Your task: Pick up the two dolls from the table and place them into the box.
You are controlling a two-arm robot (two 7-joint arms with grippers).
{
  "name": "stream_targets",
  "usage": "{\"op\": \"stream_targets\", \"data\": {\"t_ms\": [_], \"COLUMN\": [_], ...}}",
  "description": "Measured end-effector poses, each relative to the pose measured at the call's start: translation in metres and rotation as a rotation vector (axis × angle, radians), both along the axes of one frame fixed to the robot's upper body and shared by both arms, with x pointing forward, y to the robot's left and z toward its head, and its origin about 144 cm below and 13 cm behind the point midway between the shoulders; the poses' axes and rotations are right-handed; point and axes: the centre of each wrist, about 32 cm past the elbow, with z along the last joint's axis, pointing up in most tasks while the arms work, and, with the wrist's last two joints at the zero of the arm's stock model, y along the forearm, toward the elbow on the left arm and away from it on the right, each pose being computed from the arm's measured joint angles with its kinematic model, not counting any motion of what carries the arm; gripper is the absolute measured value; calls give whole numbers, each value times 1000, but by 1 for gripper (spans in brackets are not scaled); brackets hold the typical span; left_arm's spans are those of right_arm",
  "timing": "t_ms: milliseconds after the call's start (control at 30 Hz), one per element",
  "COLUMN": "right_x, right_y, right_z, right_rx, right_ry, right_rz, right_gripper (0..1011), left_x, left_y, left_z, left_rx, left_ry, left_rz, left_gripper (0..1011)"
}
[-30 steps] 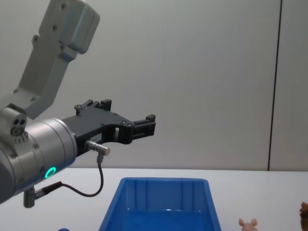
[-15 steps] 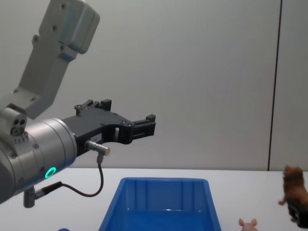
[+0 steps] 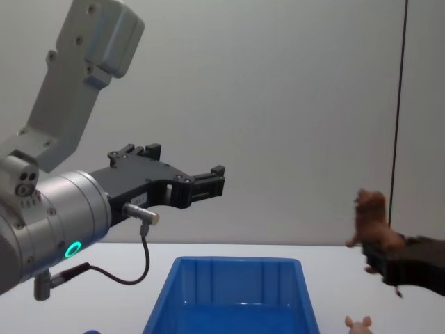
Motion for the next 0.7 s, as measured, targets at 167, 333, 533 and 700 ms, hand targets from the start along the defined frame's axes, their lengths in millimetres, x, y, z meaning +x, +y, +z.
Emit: {"op": "stream_targets", "data": {"t_ms": [167,333,533,700], "right_x": [4,9,17,25], "right_y": [7,16,29,41], "right_z": [5,7,6,1], "right_rx": [15,26,35,36], "right_ry": [-32,-49,-54,-44], "right_rz": [84,165,247,309], "right_gripper": [338,338,338,376], "left_x": [0,0,0,0], "left_y": [0,0,0,0], "left_z": [0,0,0,0], "left_rx": [0,0,0,0], "left_ry": [0,0,0,0], "left_rz": [0,0,0,0], "left_gripper": [1001,1001,1001,1001]}}
